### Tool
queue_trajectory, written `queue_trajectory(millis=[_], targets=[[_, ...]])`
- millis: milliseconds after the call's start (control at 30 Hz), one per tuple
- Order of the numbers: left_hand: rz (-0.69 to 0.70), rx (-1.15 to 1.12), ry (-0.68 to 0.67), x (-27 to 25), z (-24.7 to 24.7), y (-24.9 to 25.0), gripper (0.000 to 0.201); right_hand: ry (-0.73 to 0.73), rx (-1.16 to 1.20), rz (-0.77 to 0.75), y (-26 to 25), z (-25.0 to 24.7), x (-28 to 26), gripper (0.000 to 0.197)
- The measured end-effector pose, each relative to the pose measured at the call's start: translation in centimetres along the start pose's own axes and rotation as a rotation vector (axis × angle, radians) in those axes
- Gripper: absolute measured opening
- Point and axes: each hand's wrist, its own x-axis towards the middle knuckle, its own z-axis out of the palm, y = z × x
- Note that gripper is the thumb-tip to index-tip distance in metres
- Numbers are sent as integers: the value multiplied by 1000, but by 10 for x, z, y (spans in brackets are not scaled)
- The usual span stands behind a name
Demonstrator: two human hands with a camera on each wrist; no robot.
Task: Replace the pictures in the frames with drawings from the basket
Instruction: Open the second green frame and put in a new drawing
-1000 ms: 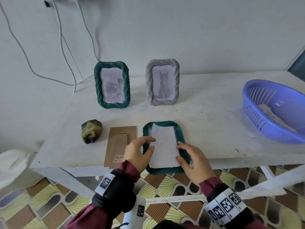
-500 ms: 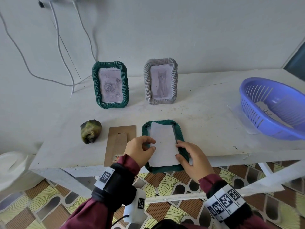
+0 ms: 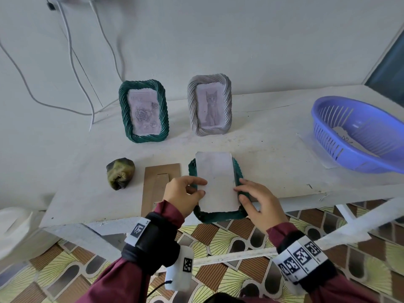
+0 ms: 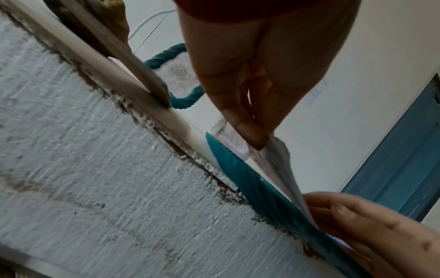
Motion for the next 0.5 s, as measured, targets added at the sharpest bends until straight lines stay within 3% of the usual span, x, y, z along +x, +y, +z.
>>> queue_trajectory(millis=[267,500], targets=[[-39,-120,-67,-3,0,-7,33,-20,-54,-26,-3,4,-8,30],[-26,-199,-108,-2,0,-7,29,18,-85,-7,-8,8,-8,36]])
